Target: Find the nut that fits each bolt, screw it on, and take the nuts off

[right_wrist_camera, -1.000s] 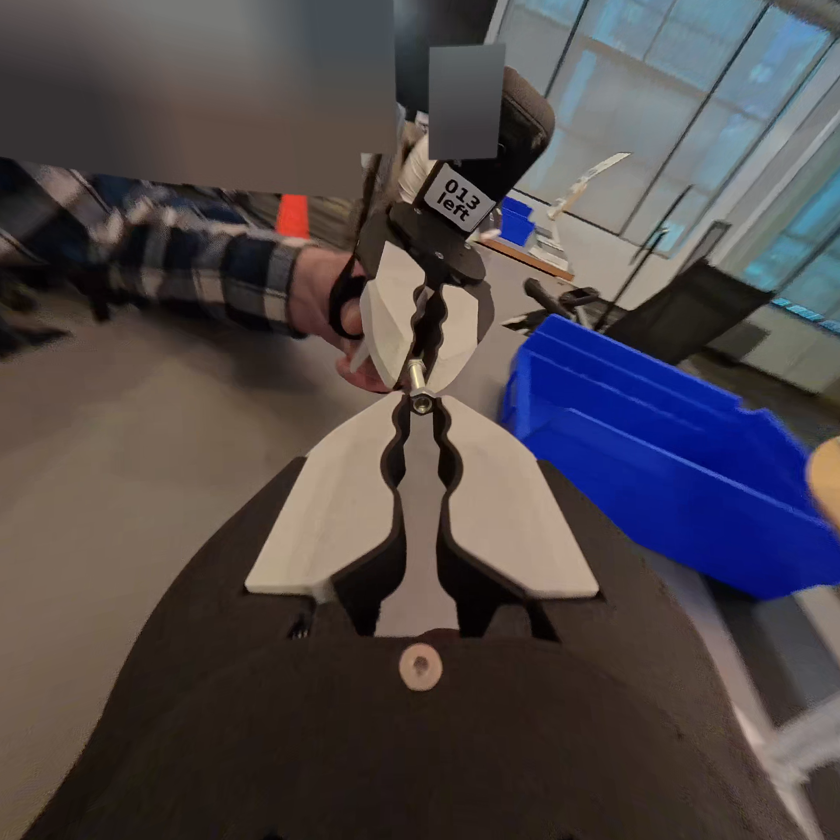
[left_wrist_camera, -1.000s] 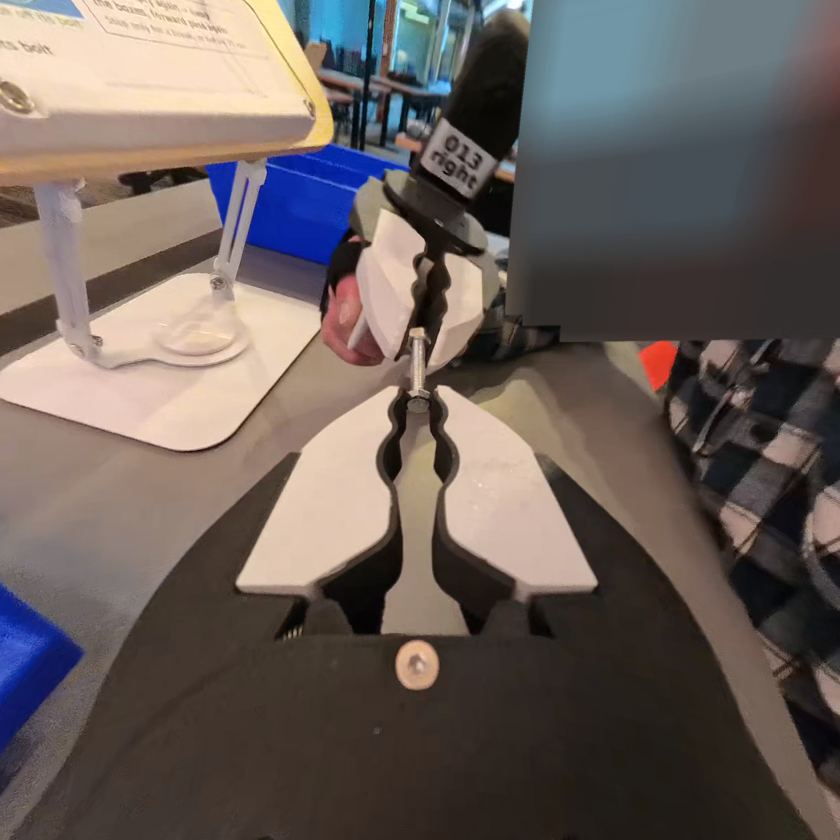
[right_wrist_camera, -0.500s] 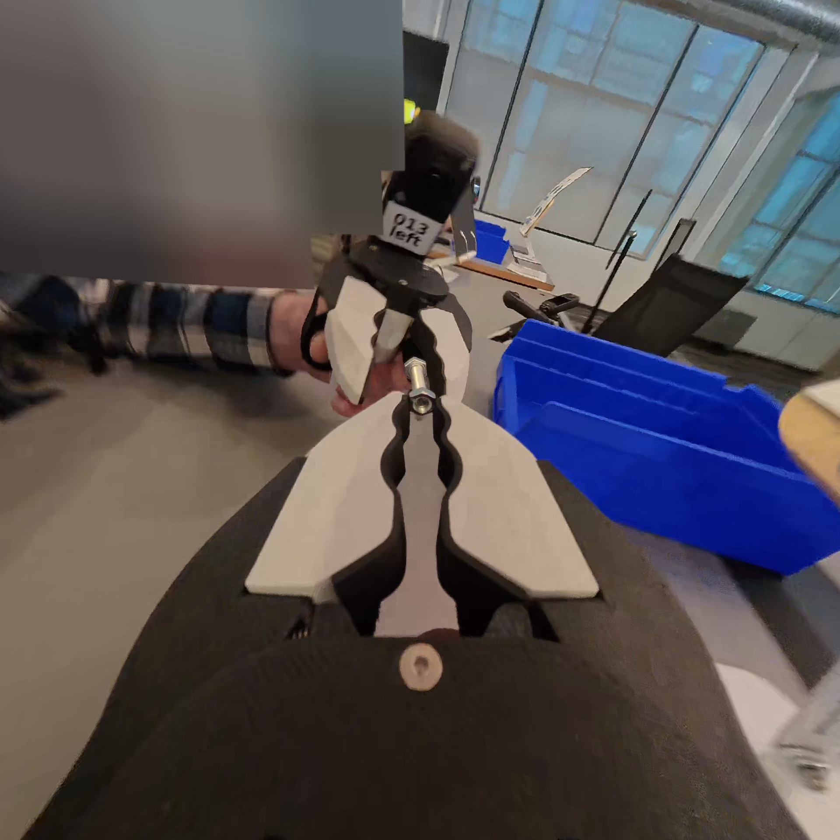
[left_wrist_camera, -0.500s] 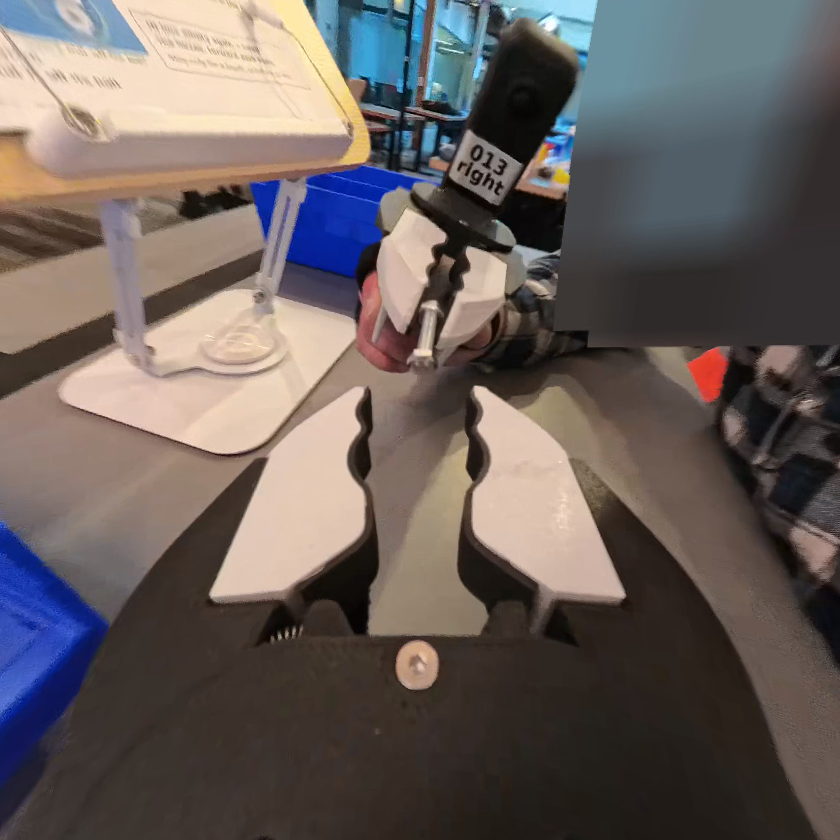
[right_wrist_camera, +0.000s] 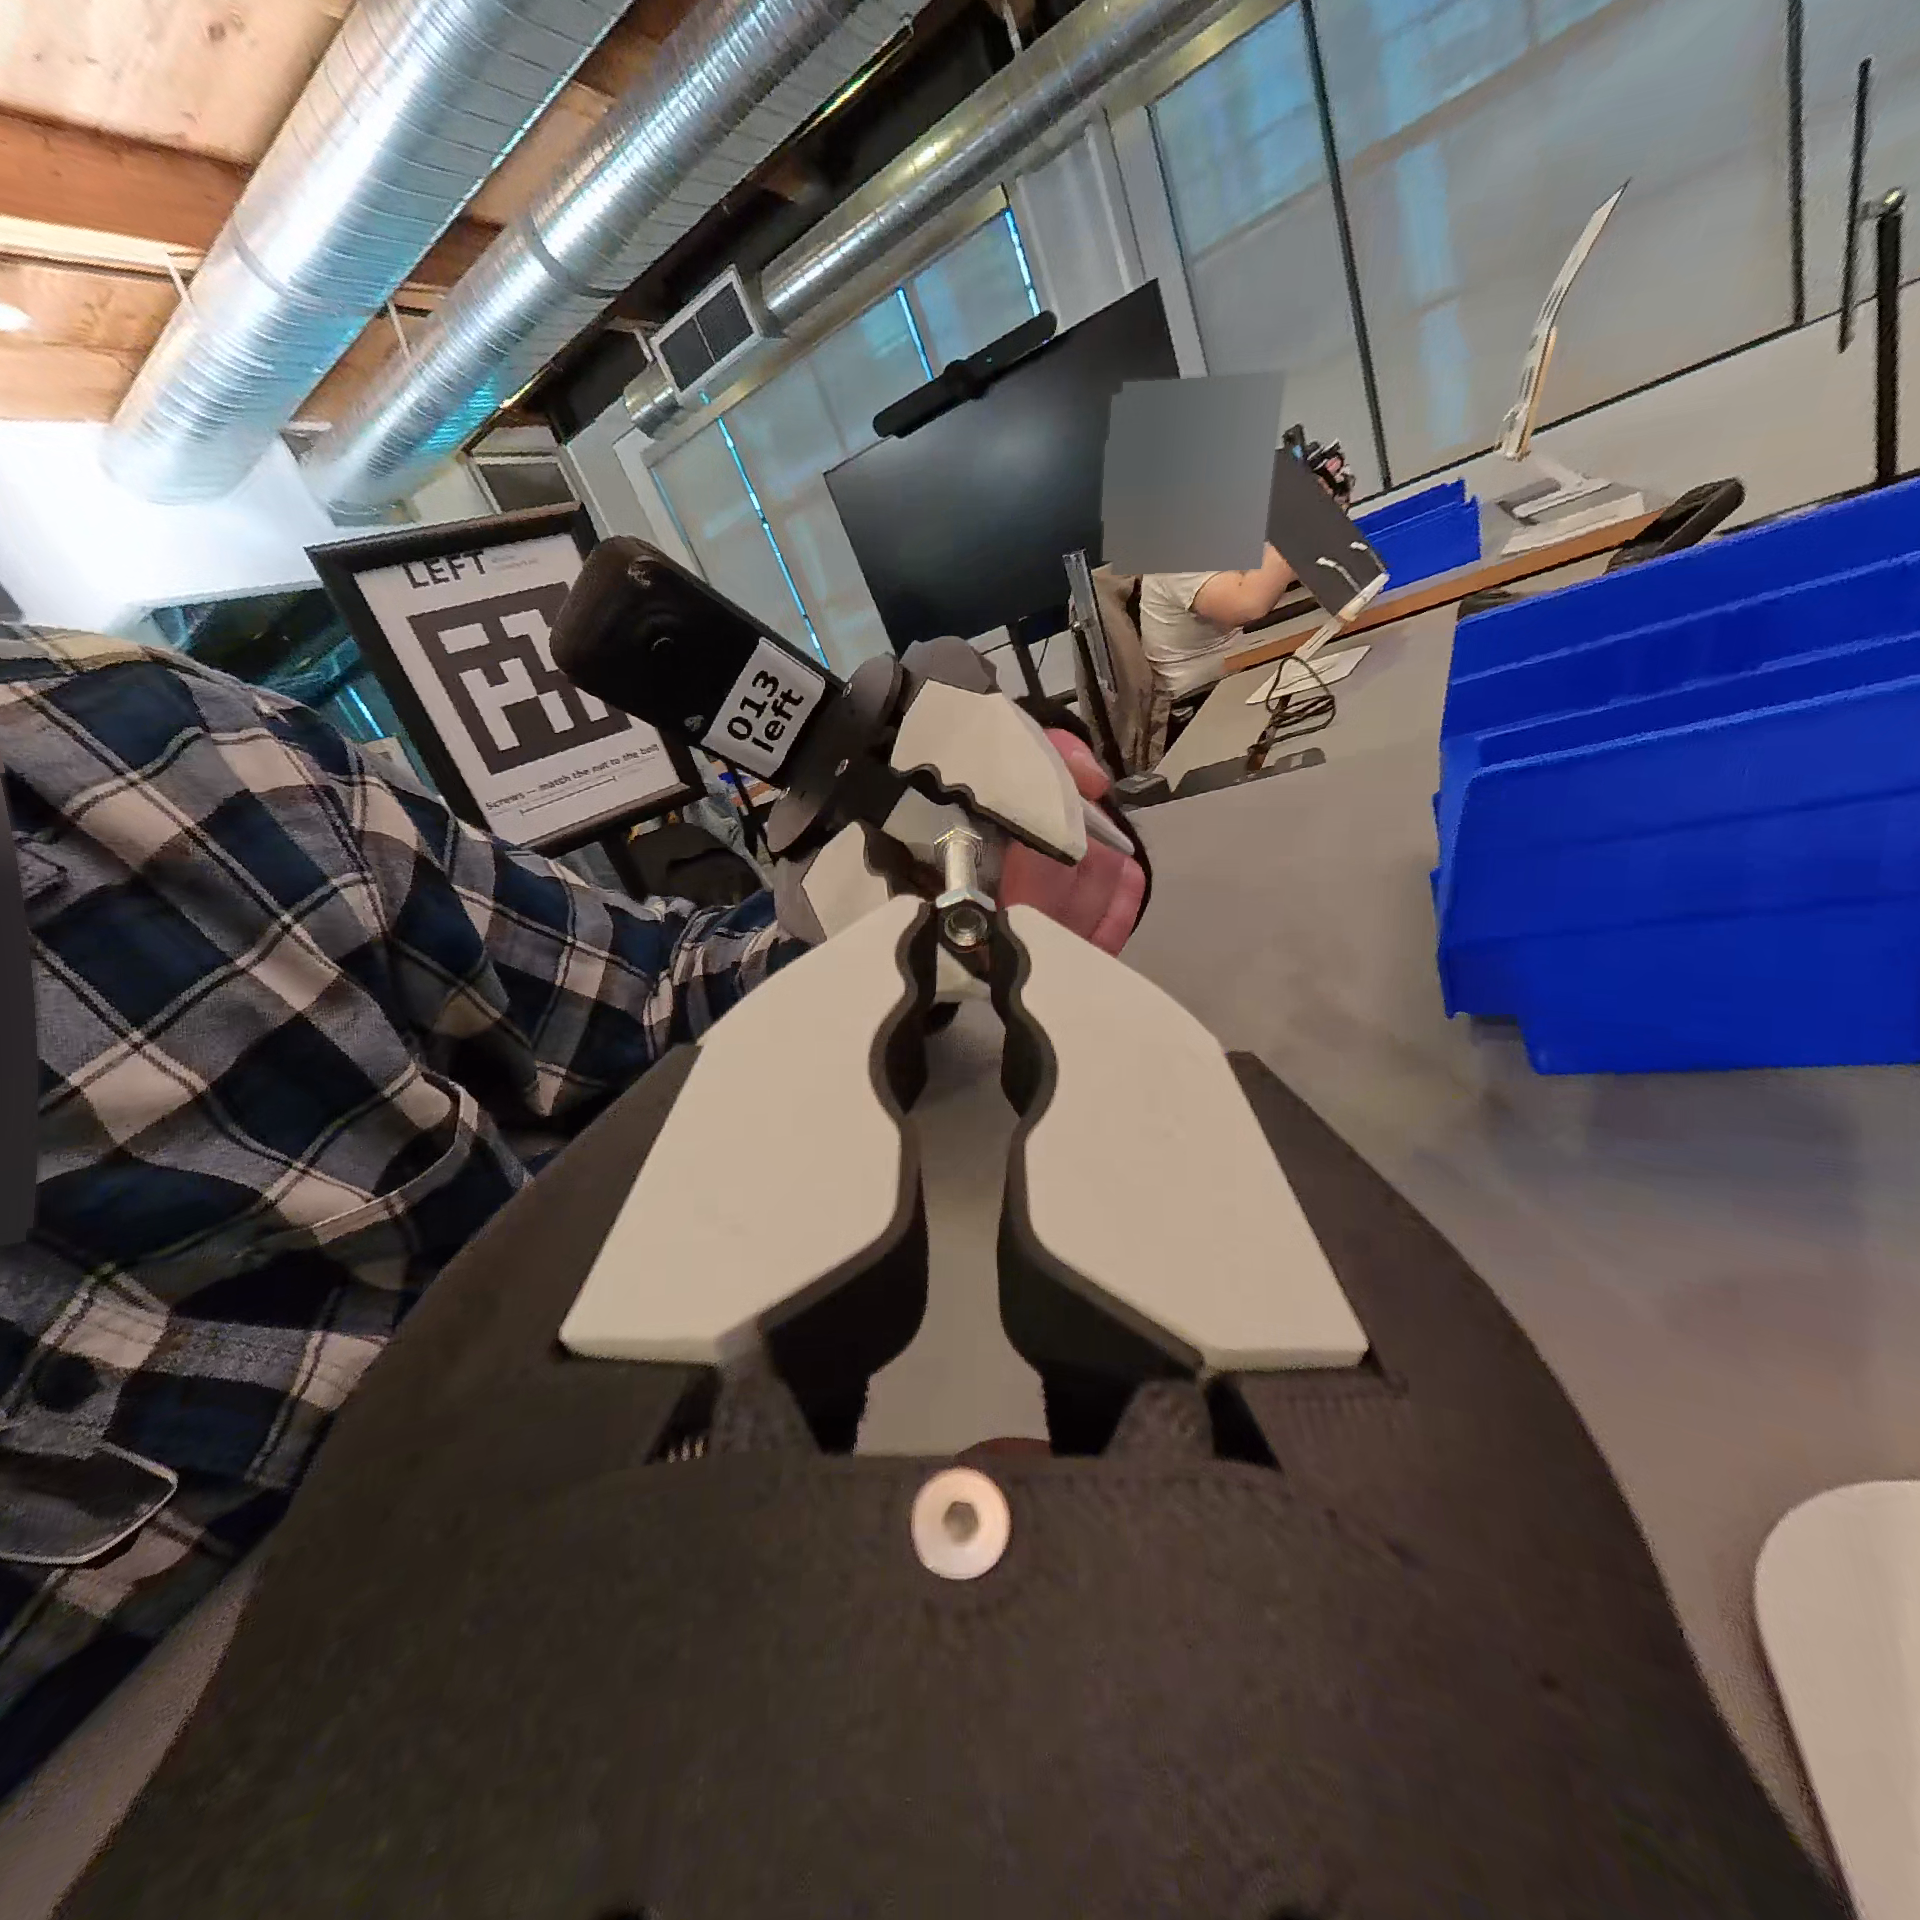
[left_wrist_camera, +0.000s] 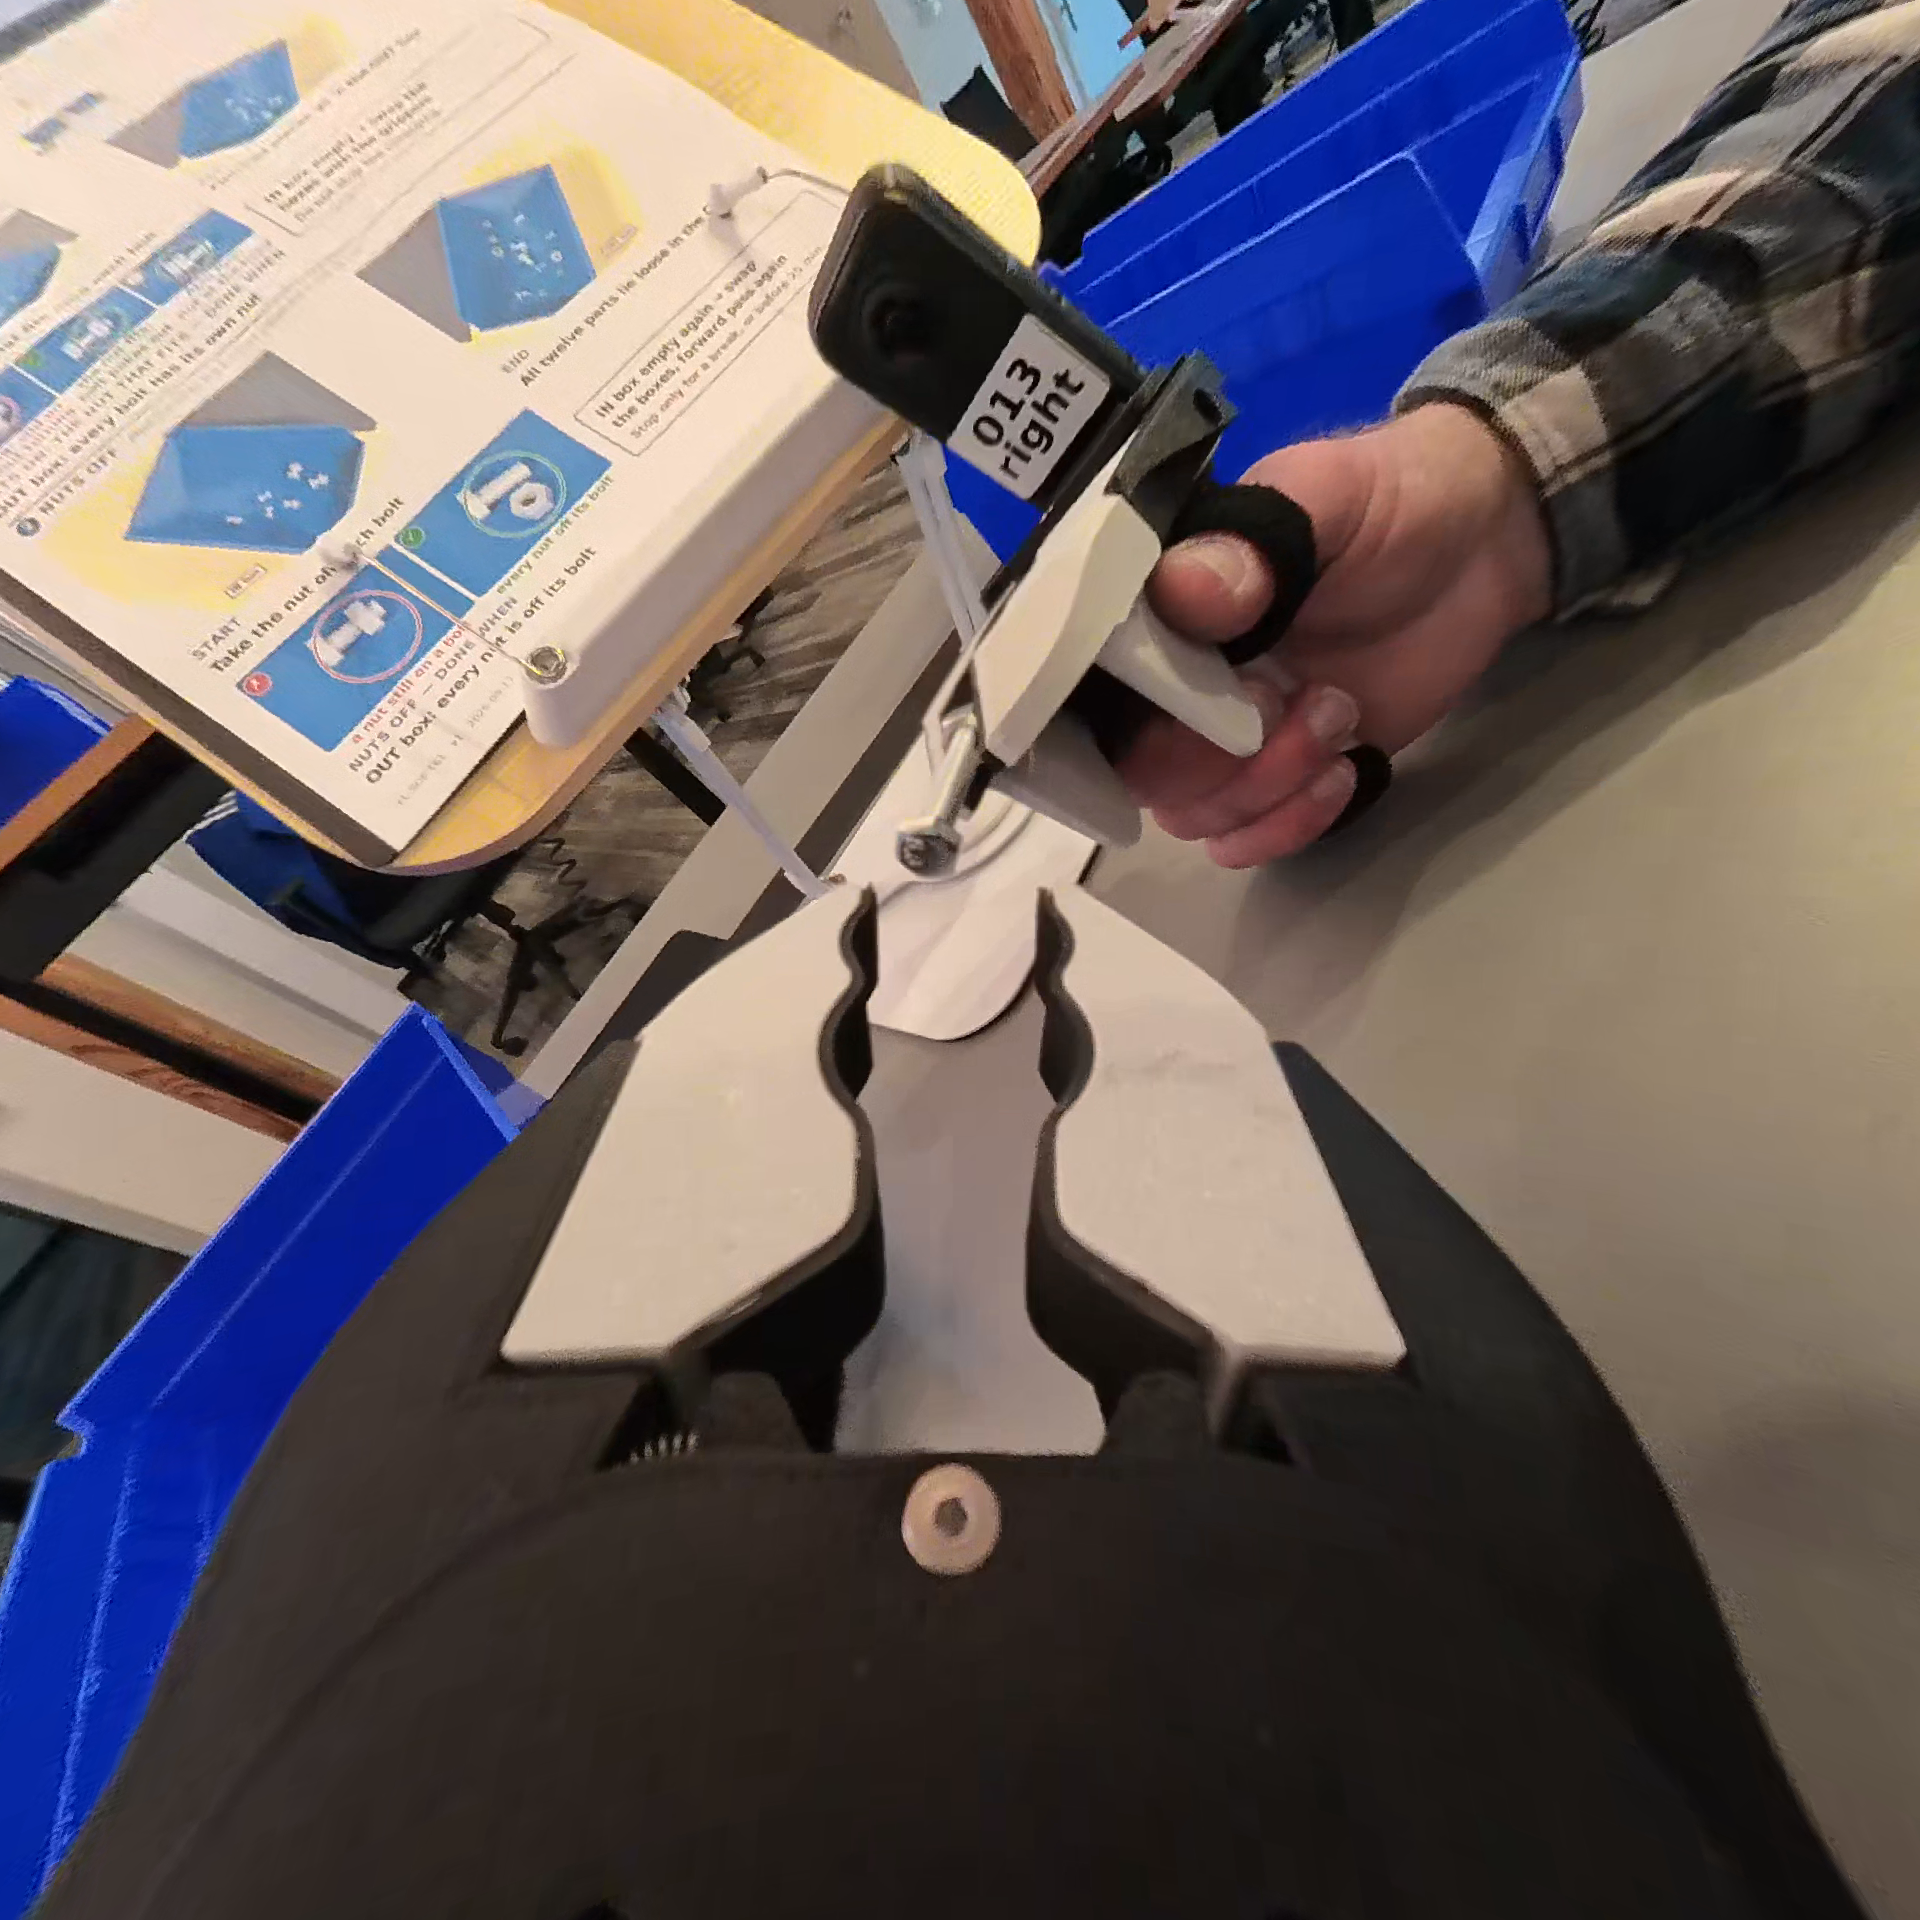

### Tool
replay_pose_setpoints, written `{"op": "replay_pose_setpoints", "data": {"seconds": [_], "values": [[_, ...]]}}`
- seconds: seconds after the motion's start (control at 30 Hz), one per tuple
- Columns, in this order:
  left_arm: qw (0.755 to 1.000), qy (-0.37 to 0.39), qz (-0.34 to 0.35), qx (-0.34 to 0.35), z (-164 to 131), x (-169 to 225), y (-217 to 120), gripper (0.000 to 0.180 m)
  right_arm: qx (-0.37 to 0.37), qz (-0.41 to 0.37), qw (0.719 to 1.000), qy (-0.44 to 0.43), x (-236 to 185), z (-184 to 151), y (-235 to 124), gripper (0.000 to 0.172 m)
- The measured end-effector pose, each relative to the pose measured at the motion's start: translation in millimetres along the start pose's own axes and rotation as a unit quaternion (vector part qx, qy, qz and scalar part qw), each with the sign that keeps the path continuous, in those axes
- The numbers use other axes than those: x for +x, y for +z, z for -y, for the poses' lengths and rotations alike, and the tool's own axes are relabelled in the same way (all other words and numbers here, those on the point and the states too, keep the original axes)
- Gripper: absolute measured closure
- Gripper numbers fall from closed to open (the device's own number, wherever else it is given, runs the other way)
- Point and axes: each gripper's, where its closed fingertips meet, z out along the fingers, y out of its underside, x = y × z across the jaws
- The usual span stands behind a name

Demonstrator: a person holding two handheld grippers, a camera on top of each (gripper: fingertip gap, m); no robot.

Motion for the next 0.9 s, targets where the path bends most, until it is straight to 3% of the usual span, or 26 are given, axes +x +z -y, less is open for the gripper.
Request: {"op": "replay_pose_setpoints", "data": {"seconds": [0.2, 0.4, 0.47, 0.53, 0.6, 0.7, 0.9], "values": [[1.000, 0.004, -0.016, 0.002, 3, 5, -2, 0.180, -0.004, 0.008, 1.000, 0.015, 0, -3, 1, 0.162], [1.000, -0.005, -0.014, 0.008, 5, 4, -3, 0.180, -0.004, 0.012, 1.000, 0.022, 0, -3, 0, 0.162], [1.000, -0.009, 0.003, 0.014, 6, -2, -4, 0.160, -0.005, 0.014, 1.000, 0.023, 0, -3, 0, 0.162], [1.000, -0.014, 0.012, 0.015, 7, -6, -5, 0.151, -0.006, 0.016, 1.000, 0.024, 0, -3, 0, 0.162], [1.000, -0.009, 0.007, 0.019, 9, -3, -5, 0.153, -0.008, 0.017, 0.999, 0.027, 0, -4, 1, 0.162], [1.000, 0.003, -0.007, 0.019, 10, 4, -4, 0.170, -0.013, 0.021, 0.999, 0.031, -1, -6, 2, 0.162], [0.999, -0.022, -0.022, 0.015, 10, 5, -4, 0.171, -0.022, 0.015, 0.999, 0.023, 0, -8, 3, 0.162]]}}
